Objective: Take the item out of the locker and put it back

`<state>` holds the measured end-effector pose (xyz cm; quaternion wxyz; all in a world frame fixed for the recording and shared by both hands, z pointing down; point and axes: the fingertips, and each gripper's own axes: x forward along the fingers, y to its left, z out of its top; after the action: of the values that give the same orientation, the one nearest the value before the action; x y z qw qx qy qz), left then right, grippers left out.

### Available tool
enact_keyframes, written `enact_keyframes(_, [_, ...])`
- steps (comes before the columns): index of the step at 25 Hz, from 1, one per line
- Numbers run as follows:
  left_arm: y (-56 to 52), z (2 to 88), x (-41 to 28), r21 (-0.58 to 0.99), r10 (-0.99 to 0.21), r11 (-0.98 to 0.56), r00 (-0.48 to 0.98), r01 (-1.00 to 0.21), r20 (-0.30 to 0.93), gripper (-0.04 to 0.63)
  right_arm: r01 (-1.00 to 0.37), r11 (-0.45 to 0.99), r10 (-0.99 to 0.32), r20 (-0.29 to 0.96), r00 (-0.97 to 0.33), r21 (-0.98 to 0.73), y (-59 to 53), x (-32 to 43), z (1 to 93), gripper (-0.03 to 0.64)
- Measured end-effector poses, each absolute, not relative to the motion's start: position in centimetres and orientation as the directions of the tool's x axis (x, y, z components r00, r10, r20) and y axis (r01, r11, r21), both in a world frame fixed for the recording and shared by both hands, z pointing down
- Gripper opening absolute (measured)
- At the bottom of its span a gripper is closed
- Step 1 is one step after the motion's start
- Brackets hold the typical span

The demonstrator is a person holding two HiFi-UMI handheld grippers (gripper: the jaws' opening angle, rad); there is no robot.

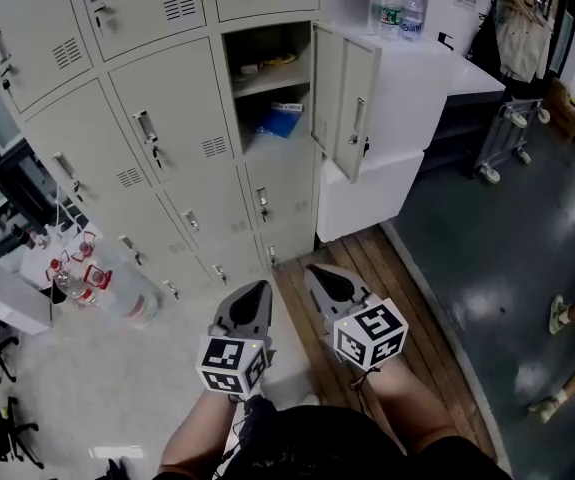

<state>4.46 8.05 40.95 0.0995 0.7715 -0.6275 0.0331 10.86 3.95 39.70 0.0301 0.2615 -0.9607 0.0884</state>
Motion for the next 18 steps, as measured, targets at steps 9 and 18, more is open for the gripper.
enact_keyframes(9, [7.3,40.9,1.5,0.111,-0.96,-0.203,0.22,-0.973,0.172,0.003,-0.515,0.845,-0.502,0.118,-0.857,-0.143,2.9,7.8,39.4,0.0])
enact_keyframes(18, [4.8,41.0,-3.9,0.128,-0.955,-0.217,0.238,-0.968,0.179,0.003,-0.545,0.831,-0.529,0.142,-0.837,-0.115,0.1,2.7,39.5,0.0])
